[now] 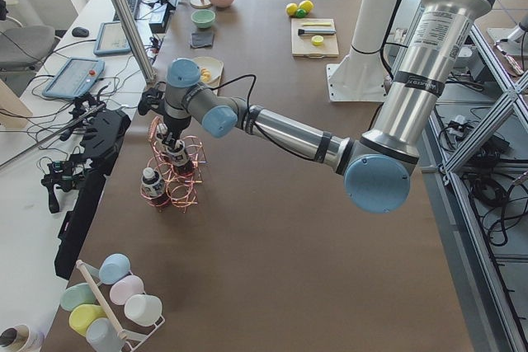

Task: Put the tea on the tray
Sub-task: 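Lift the tea bottle up out of the rack with the left gripper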

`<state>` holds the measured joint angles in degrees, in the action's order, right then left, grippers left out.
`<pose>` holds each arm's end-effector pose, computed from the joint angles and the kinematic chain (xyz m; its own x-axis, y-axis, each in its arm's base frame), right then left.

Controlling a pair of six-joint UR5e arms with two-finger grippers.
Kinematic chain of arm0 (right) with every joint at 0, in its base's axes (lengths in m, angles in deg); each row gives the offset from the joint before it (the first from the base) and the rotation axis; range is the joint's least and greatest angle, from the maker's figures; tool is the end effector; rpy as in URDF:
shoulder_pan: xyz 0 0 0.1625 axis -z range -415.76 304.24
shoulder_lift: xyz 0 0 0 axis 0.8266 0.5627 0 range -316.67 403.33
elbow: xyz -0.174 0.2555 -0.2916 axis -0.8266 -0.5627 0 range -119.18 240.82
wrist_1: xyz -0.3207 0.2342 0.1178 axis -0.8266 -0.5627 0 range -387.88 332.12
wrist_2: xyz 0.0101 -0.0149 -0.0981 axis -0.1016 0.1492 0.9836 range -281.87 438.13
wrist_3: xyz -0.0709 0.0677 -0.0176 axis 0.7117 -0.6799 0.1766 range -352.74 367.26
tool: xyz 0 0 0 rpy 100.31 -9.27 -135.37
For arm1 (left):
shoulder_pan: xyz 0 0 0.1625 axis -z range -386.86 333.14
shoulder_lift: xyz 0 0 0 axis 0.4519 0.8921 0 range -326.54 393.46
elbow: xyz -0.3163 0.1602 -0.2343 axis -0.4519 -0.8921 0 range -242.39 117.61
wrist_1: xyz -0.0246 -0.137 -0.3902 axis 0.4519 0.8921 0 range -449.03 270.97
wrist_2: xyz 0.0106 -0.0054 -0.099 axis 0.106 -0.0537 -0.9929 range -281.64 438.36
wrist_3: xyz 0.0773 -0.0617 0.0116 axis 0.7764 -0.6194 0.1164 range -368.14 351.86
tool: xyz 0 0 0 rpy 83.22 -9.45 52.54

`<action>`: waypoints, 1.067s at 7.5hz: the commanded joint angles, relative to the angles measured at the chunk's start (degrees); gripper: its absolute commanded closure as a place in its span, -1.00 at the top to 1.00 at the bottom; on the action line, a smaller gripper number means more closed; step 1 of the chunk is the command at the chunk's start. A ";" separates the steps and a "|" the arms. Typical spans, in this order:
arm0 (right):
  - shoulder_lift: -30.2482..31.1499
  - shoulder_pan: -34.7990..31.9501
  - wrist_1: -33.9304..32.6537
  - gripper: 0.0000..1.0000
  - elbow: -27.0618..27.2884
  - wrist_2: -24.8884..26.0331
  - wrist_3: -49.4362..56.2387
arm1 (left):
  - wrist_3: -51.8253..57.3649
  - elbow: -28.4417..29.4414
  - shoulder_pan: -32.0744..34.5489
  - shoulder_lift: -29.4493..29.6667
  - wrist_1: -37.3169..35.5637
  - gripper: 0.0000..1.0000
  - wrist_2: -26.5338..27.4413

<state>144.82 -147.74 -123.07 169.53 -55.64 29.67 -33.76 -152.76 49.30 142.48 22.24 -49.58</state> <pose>0.0786 -0.4042 0.5979 0.6812 -0.3804 0.6255 0.2435 0.9235 0.2964 0.0819 -0.6342 0.4287 0.6825 0.2022 -0.7024 0.1262 0.9140 0.3856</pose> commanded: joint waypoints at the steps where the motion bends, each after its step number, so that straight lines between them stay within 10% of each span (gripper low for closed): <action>1: 0.12 -0.04 0.00 1.00 0.45 0.00 0.00 | 0.48 -8.20 7.23 4.43 -11.28 -1.00 -8.10; 4: -0.32 -0.30 -0.09 1.00 0.45 -0.52 -0.35 | -4.31 -19.56 6.98 9.68 -28.66 -1.00 -9.94; 8: -0.85 -0.21 0.00 1.00 2.21 -2.55 -0.44 | -26.20 -29.58 -8.36 13.31 -29.88 -1.00 -4.54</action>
<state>144.18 -148.00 -123.09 171.06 -57.52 29.26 -52.20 -178.89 48.19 154.19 -7.27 -58.10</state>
